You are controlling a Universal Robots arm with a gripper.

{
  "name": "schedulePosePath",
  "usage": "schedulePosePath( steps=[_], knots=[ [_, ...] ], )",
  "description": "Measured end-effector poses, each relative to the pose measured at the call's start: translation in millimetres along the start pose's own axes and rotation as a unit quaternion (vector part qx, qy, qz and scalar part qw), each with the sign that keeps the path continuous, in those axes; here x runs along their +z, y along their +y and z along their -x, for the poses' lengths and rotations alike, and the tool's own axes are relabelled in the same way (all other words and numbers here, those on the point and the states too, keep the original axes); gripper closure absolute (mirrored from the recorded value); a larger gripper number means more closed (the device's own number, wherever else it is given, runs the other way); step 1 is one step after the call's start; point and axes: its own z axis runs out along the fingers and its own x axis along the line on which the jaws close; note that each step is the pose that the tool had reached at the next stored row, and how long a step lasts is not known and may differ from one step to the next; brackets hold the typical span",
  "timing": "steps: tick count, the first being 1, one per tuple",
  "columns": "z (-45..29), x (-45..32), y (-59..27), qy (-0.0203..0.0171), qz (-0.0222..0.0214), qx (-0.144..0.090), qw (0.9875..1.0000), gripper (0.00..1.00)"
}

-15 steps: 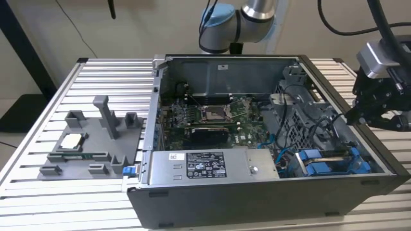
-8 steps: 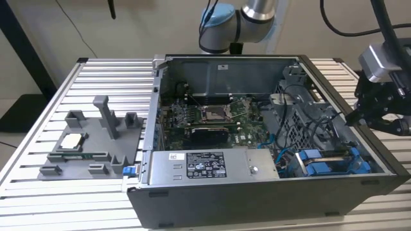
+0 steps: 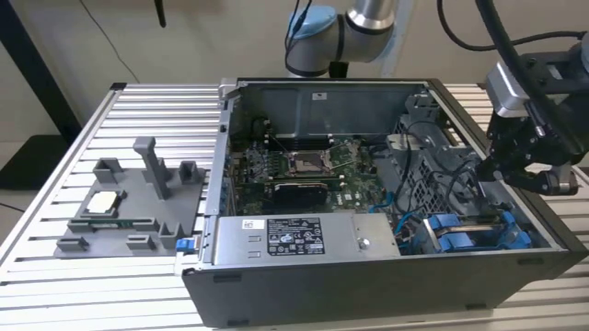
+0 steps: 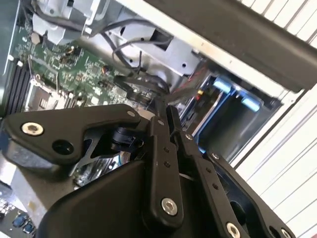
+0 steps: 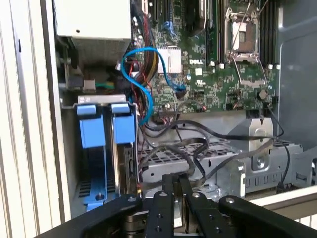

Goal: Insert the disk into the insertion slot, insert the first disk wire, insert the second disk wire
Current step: 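Insert the second disk wire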

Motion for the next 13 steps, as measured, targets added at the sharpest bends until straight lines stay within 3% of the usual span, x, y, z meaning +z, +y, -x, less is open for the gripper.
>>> schedulePosePath(
  steps=[1,2,7,8,10,11,13],
  knots=[
    [-0.2,-0.3,4.6,0.001,0.0,0.0,1.0,0.84],
    [-0.4,-0.5,8.4,0.0064,-0.0003,0.0,1.0,0.84],
    [-0.8,-0.8,18.3,0.0511,-0.0026,-0.003,0.9987,0.84],
    [0.0,-0.4,19.6,0.0582,-0.0037,-0.004,0.9983,0.84],
    [1.9,1.0,21.3,0.0658,-0.0094,-0.006,0.9978,0.84],
    [2.0,1.4,21.4,0.0661,-0.012,-0.006,0.9977,0.84],
    [2.0,1.4,21.3,0.0662,-0.0121,-0.006,0.9977,0.84]
  ],
)
